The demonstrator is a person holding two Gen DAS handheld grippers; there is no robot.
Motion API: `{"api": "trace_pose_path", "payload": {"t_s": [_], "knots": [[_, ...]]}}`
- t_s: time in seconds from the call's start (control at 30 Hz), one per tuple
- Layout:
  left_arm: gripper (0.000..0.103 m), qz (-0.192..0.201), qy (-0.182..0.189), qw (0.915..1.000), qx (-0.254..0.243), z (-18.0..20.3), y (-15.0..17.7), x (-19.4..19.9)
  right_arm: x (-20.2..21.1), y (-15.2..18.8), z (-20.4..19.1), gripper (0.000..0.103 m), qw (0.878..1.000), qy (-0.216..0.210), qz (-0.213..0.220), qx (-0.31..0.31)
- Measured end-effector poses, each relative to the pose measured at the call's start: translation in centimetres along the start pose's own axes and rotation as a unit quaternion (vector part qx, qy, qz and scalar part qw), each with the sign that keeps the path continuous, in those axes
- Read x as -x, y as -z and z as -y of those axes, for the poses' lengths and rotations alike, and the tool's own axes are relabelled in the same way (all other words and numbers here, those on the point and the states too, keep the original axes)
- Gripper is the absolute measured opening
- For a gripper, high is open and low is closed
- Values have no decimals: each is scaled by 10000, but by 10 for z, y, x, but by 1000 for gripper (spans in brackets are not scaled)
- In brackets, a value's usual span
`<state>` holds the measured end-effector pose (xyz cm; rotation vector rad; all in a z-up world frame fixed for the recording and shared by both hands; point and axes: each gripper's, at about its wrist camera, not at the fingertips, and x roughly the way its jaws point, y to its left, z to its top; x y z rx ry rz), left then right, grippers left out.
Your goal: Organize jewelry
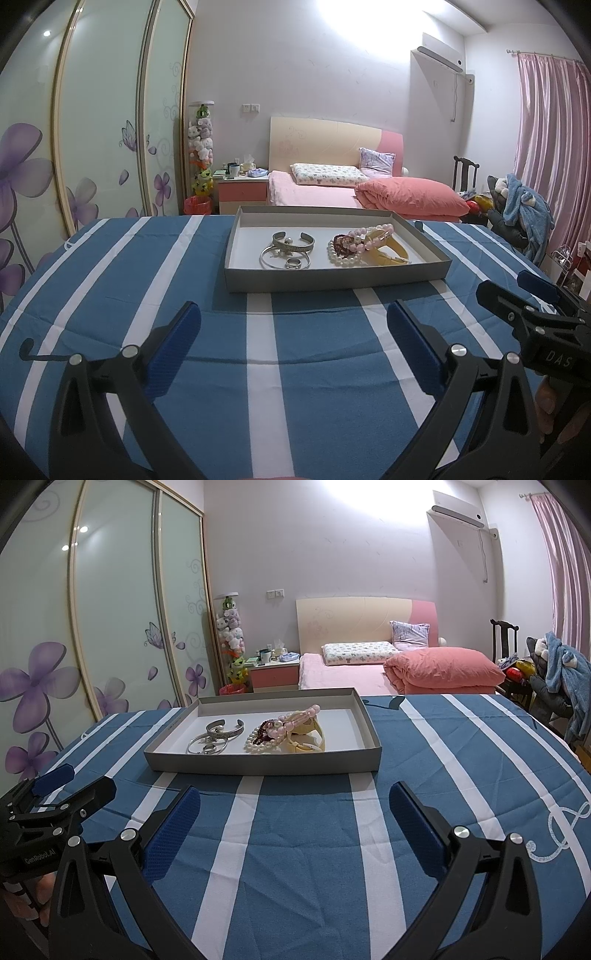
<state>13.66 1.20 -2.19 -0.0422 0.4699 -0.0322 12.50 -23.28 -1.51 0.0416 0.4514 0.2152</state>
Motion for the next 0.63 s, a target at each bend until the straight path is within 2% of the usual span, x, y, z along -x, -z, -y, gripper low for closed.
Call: {"api": "trace_pose_path", "payload": {"t_s": [0.63], "knots": [[98,8,47,10000,38,1,7,3,0,1,0,101,10000,-1,-15,-8]]}}
